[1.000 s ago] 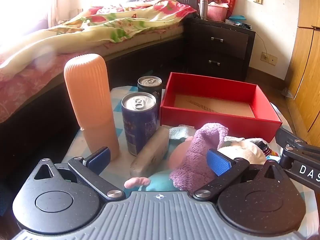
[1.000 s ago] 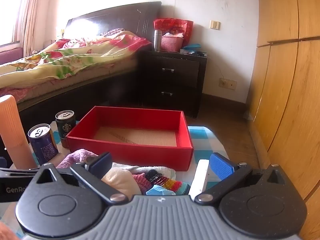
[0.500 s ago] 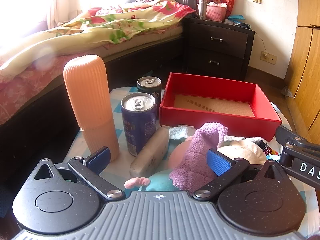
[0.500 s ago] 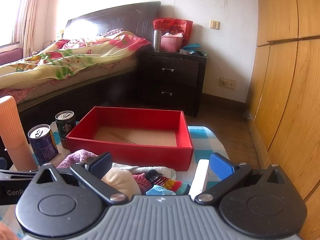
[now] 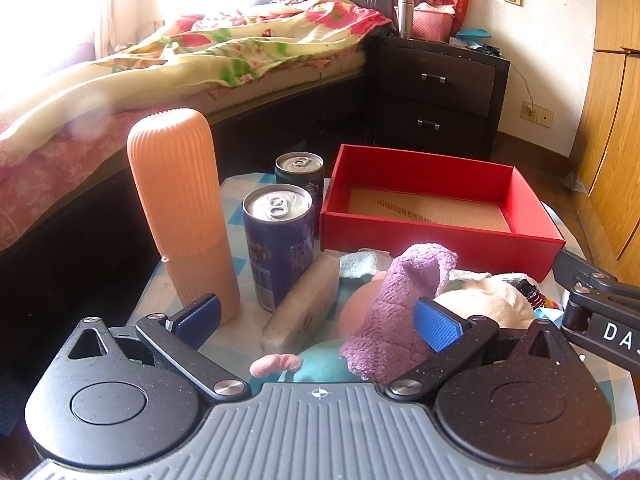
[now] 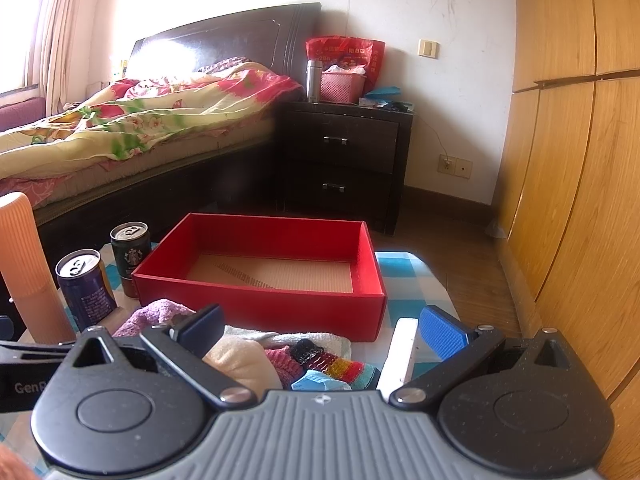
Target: Organize soft objects
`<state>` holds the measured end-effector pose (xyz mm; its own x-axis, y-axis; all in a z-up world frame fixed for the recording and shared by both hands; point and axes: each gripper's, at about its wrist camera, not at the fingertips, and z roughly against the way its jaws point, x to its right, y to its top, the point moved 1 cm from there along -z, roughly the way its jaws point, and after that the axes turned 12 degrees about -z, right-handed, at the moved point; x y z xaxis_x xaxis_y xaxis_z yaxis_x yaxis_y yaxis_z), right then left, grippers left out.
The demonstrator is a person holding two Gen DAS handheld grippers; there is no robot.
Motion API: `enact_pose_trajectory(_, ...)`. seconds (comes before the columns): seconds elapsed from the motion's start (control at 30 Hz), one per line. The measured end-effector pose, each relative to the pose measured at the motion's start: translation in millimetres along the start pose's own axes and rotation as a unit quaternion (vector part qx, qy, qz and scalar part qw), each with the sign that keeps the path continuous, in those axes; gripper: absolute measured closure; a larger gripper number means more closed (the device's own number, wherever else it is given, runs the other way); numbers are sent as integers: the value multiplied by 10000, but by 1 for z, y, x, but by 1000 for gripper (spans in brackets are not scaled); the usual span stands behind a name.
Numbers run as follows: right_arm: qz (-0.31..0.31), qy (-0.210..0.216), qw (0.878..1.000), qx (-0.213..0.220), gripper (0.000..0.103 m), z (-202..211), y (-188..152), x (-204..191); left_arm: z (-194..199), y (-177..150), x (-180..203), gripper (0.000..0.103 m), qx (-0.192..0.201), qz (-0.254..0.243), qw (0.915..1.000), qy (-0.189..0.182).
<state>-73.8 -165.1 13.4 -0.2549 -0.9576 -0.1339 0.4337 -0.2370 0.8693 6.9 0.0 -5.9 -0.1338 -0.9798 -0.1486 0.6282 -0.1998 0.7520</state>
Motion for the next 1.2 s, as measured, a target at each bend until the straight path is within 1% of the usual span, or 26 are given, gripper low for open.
enact_pose_trajectory(0.27, -21, 6, 10000, -40, 18, -1, 0, 2, -1, -1, 1, 5, 3, -52, 10000, 19)
enact_pose_trajectory(0.43, -26, -30, 10000, -76, 18, -2, -1, 5, -4, -3, -3, 5, -93, 56, 9999, -75)
enact_pose_trajectory(0.53, -24, -47, 9999, -126, 18, -4, -2, 8, -7, -4, -7, 5, -209, 130, 9995, -193)
enact_pose_trajectory(0.63, -72, -55, 9998, -184, 18, -5, -3, 11, -7, -5, -6, 5, -178, 69, 9997, -135)
enact_pose_trajectory(0.7, -122, -48, 9997, -212, 18, -5, -2, 13, -6, -5, -5, 5, -234, 76, 9995, -205)
enact_pose_trajectory(0.8, -84, -45, 9997, -244, 18, -4, -3, 14, -6, -9, -6, 5, -198, -4, 9997, -163)
enact_pose_trajectory(0.87, 4, -50, 9995, -323, 18, -3, -8, 15, -10, -12, -8, 6, -320, 25, 9993, -176)
enact_pose_trajectory(0.93, 168, -162, 9987, -453, 18, -8, -12, 15, -13, -15, -11, 7, -455, 78, 9985, -307)
enact_pose_trajectory(0.97, 190, -198, 9983, -509, 18, -11, -12, 17, -12, -16, -12, 7, -452, 85, 9983, -358)
enact_pose_trajectory(1.03, 228, -211, 9970, -706, 18, -17, -12, 22, -7, -17, -12, 6, -319, 13, 9989, -351)
enact_pose_trajectory(1.07, 192, -217, 9969, -736, 18, -19, -13, 24, -6, -17, -12, 6, -263, -56, 9990, -364)
enact_pose_trajectory(1.13, 206, -116, 9960, -866, 18, -22, -16, 24, -4, -17, -16, 6, -227, -27, 9989, -413)
enact_pose_trajectory(1.2, 432, 59, 9942, -988, 18, -25, -19, 16, -6, -16, -27, 6, -331, 160, 9975, -596)
